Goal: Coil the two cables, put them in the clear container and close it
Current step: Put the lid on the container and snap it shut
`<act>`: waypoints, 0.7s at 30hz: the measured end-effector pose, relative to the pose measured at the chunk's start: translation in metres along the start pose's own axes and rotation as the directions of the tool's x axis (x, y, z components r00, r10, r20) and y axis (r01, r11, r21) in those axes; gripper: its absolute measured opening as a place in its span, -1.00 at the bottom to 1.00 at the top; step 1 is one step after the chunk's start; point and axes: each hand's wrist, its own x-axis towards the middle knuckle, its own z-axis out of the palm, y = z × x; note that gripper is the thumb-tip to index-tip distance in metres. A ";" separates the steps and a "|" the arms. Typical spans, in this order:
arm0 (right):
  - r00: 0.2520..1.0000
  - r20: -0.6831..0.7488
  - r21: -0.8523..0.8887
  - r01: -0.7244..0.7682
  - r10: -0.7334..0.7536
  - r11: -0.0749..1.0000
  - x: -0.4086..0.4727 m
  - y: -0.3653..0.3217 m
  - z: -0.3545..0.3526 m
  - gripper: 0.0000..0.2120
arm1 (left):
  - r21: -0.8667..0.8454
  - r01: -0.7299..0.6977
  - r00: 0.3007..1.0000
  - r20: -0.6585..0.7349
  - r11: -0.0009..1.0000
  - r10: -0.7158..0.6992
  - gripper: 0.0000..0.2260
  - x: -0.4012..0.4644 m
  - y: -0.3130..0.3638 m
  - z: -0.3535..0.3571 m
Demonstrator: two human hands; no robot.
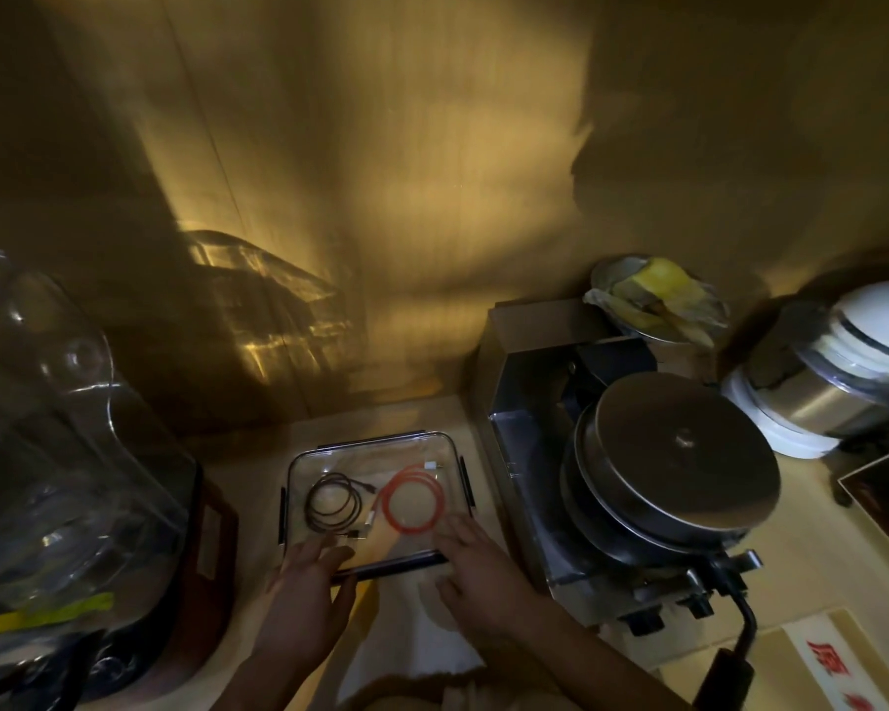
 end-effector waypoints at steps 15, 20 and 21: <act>0.979 0.194 -0.091 -0.051 0.068 0.995 0.001 -0.002 0.000 -0.44 | 0.225 -0.011 0.990 0.137 0.974 -0.021 -0.49 -0.021 0.018 0.007; 0.972 0.221 -0.165 -0.041 0.077 0.986 0.009 0.000 0.000 -0.36 | 0.286 -0.009 0.986 0.161 0.958 -0.039 -0.46 -0.012 0.018 0.005; 0.971 0.225 -0.173 -0.037 0.077 0.984 0.011 0.001 0.000 -0.35 | 0.301 -0.007 0.985 0.166 0.953 -0.045 -0.45 -0.010 0.017 0.005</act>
